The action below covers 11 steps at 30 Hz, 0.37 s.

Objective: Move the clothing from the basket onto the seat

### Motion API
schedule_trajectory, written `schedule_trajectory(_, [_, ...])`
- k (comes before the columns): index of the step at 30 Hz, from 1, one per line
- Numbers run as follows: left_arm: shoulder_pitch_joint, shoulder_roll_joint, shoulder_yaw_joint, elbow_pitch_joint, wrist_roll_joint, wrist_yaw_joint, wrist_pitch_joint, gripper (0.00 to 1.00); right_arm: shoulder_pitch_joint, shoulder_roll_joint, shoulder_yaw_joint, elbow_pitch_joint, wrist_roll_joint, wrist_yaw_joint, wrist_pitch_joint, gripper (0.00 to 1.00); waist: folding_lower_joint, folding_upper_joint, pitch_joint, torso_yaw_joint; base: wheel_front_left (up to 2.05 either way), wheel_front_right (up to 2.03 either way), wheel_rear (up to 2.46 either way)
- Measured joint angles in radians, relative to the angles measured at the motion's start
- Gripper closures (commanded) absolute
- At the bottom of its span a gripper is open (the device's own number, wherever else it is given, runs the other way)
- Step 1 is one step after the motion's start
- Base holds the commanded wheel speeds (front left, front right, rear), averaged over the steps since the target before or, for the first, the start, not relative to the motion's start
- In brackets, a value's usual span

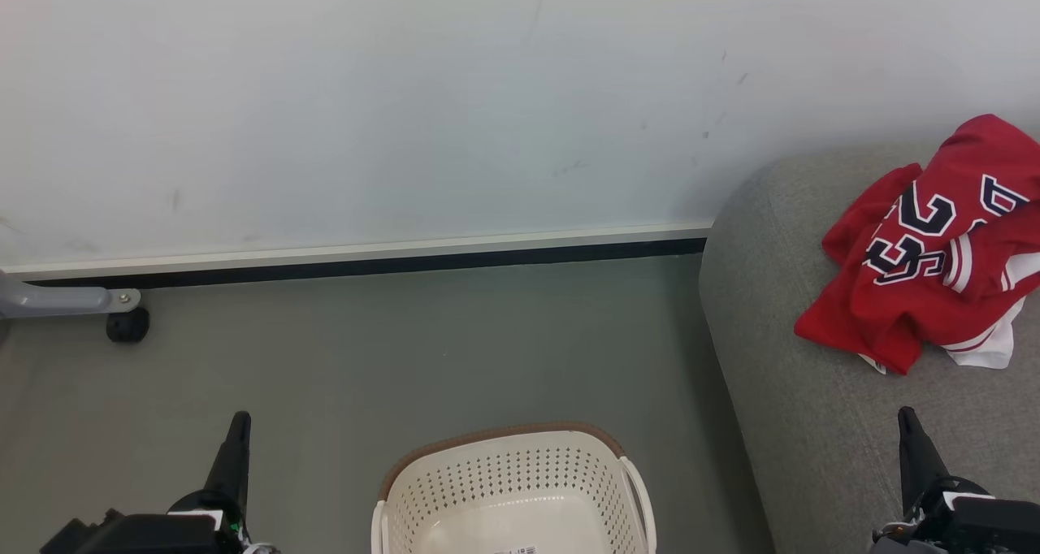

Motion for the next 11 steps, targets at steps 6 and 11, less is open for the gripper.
schedule_trajectory(6, [0.0,0.0,0.0,0.0,0.0,0.0,0.0,1.0,0.0,0.0,0.0,0.0,0.0,0.0,0.0,1.0,0.0,0.0,0.0,0.0,0.0,0.0,0.0])
schedule_trajectory(11, [0.0,0.0,0.0,0.0,0.0,0.0,0.0,1.0,0.0,0.0,0.0,0.0,0.0,0.0,0.0,1.0,0.0,0.0,0.0,0.0,0.0,0.0,0.0])
